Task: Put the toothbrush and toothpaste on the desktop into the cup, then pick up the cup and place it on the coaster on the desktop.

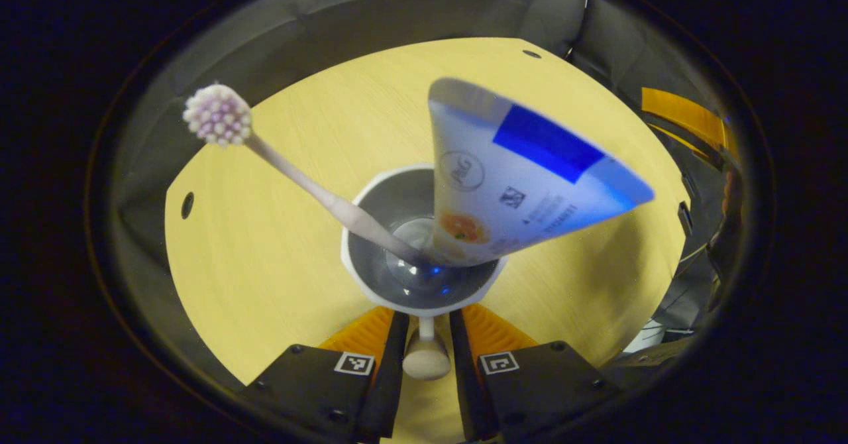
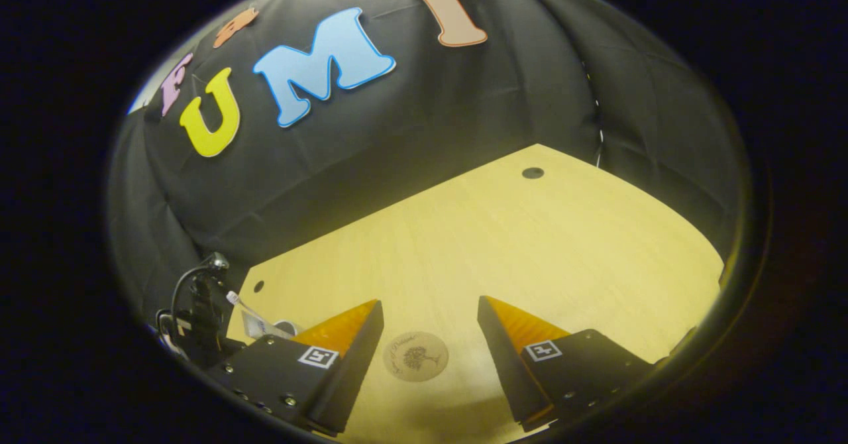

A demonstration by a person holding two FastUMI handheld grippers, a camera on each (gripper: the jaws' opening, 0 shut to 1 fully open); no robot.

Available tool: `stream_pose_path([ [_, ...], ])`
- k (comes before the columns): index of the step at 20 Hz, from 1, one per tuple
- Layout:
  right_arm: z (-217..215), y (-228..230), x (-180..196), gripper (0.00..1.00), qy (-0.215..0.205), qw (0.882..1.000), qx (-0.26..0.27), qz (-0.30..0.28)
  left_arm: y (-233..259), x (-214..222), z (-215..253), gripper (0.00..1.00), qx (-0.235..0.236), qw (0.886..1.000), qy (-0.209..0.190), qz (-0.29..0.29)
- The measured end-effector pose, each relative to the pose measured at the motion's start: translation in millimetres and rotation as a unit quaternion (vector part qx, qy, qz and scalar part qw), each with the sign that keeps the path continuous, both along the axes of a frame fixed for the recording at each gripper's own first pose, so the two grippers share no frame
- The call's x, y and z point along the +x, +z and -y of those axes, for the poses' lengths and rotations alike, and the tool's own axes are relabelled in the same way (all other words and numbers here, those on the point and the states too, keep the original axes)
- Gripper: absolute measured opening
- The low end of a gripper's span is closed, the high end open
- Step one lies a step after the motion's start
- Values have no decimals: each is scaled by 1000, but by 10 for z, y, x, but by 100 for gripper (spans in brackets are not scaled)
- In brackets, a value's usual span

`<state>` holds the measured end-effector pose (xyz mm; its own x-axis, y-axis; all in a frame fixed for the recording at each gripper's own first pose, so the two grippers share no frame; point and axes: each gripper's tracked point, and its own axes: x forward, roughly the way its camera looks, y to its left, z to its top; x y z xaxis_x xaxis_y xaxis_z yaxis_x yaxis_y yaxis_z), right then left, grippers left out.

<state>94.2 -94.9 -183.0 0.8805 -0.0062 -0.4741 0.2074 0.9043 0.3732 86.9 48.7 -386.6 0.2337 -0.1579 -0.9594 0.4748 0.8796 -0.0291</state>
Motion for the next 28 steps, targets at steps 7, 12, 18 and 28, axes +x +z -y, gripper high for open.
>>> stream_pose_path([
  [7, 108, -107, -94, 87, -14, 1000, 12, -16, -22, -11, 1, 30, 9, 1000, -12, -5],
  [12, 161, -115, -146, 87, -19, 1000, 10, -17, 27, -29, 73, 34, 0, 999, -32, 10],
  [18, 258, -126, -227, 87, -27, 999, 16, -18, 180, 43, 366, 33, 6, 997, -75, 31],
  [28, 894, -113, -576, 87, -82, 996, 28, -17, 242, 198, 500, 33, 1, 989, -144, 21],
])
